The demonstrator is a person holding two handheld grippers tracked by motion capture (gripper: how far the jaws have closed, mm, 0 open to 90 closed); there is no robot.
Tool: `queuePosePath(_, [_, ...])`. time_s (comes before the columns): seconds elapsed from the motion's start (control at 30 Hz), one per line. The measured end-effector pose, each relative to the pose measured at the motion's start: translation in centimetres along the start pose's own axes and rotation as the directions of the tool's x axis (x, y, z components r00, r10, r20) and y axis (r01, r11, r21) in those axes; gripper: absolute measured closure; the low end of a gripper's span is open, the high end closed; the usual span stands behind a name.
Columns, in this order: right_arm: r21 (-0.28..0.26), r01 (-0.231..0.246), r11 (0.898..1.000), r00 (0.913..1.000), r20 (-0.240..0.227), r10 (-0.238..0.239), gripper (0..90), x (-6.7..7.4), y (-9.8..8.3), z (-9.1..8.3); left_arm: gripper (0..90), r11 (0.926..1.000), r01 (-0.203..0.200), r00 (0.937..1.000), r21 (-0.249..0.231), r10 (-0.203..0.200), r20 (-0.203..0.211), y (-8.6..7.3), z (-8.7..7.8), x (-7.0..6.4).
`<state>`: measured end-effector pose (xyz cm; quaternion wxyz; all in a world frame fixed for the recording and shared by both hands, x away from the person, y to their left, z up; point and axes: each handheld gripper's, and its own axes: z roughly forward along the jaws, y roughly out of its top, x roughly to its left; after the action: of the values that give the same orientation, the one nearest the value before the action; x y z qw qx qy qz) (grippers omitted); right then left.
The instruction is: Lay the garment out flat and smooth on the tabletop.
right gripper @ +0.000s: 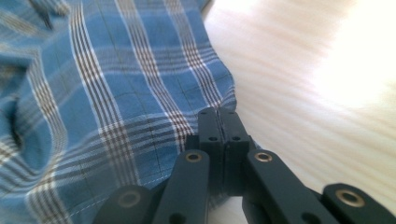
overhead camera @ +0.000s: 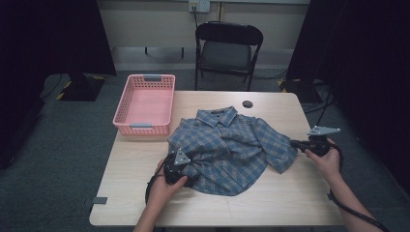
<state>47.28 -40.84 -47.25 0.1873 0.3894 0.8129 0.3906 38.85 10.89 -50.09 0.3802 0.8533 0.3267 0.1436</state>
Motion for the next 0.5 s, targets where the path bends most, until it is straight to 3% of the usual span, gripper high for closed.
queuePosePath(0.3, [-0.037,-0.054,0.998,0.9952,0.080,0.057,89.7,-3.1,0.0,-3.5,14.8,1.0000,0.000,1.0000,0.000,0.000,0.000,0.0,0.0,0.0])
queuePosePath(0.5, [-0.057,-0.134,0.989,0.9781,0.153,0.141,89.7,-4.9,-1.2,-5.3,14.8,1.0000,0.000,1.0000,0.000,0.000,0.000,0.0,0.0,0.0])
